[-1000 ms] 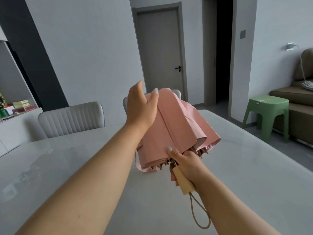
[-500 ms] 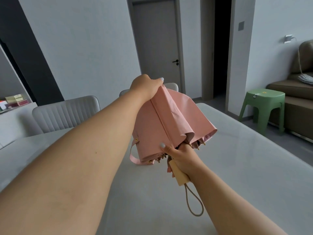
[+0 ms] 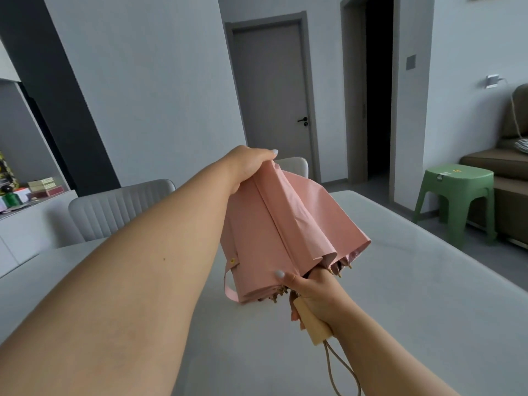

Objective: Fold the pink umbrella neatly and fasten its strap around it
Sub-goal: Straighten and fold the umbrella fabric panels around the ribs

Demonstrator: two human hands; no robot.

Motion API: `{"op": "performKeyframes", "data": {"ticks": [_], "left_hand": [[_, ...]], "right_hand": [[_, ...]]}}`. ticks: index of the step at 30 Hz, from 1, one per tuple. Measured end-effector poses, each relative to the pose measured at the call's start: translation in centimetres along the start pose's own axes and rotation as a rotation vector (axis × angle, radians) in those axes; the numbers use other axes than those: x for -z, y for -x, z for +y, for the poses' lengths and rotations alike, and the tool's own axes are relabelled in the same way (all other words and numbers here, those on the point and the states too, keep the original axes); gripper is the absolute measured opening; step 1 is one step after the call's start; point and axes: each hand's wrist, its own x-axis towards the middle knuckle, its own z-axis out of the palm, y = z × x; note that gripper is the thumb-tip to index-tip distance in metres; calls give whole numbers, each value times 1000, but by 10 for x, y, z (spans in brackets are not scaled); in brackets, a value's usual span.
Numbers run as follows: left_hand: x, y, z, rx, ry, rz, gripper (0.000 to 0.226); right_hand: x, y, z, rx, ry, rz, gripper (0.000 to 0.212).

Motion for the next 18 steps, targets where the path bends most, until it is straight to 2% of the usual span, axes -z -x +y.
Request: {"op": "performKeyframes", "data": {"ticks": [3,6,8,10,12,14,16,18], "left_hand": [[5,2,0,33,-4,-12,30],[6,2,4,49,243,-23,24],[8,3,5,52,337,-25,33],[9,4,2,55,277,-51,45],[8,8,-1,73,183,-66,33],[7,7,-4,65,293,-32,20],[8,6,-6,44,469,-32,24],[9,3,-8,28,489,-53,32]], "right_hand": [[0,0,0,-4,-12,-11,61],[-2,2,0,15,-41,-26,49],[-3,2,0,54,-57,-32,41],[-2,3,0,50,-65,-45,48],[-2,3,1,20,-59,-62,63],[-2,3,2,10,-49,-72,69],[-2,2,2,41,-65,-73,63],[-2,2,3,77,-74,-67,58]]}}
